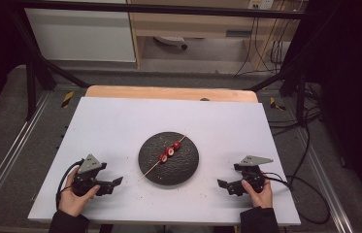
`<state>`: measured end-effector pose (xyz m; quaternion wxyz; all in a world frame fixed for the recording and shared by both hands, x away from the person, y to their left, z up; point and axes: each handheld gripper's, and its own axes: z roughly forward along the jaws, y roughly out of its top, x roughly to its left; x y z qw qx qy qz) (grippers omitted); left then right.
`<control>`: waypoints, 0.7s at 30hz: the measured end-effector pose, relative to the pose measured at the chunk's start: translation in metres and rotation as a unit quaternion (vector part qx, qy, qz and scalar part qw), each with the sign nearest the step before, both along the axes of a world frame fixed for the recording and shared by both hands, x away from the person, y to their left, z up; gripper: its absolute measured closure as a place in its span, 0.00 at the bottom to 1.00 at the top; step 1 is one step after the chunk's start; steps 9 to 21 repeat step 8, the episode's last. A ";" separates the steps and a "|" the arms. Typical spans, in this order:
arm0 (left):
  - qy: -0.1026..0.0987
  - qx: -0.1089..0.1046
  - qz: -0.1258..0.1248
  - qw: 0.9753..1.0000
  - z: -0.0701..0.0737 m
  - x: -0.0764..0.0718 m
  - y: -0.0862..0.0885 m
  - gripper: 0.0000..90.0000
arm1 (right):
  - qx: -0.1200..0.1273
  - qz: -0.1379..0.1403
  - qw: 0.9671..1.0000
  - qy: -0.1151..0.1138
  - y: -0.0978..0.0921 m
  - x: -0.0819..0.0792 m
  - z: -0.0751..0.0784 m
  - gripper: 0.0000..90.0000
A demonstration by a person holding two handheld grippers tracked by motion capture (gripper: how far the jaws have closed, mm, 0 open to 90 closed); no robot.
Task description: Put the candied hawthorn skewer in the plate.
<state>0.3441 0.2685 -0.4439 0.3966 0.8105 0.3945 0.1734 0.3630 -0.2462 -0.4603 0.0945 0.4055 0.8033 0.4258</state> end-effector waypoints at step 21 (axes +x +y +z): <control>0.003 -0.002 -0.001 1.000 -0.002 -0.001 0.004 0.16 | -0.001 0.002 1.000 0.000 0.000 0.000 0.000 0.01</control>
